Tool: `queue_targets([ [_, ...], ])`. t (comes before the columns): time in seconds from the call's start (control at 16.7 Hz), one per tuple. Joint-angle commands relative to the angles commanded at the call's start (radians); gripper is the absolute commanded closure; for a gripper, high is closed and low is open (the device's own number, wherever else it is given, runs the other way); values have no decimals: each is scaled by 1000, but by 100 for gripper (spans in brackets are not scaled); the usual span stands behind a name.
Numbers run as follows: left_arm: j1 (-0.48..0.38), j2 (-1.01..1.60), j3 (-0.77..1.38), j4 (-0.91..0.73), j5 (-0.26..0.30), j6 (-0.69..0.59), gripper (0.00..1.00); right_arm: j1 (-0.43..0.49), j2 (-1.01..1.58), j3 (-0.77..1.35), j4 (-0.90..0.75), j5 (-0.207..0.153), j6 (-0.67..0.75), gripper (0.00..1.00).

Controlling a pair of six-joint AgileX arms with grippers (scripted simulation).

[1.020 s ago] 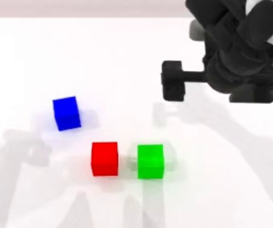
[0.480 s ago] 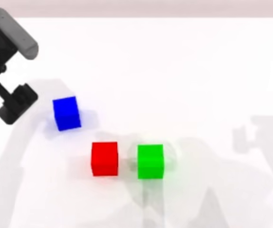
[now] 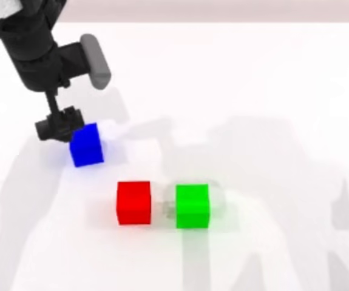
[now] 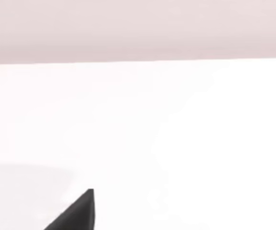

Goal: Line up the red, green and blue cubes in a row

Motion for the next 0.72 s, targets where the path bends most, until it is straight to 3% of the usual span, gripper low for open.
queue_targets([
  [0.3,-26,165,157,-91,-1,86,0,-57,-163,-130,146,-54,-42,0],
  [0.72,-24,177,148,-77,-1,91,0,-59,-171,-135,152,-57,-43,0],
])
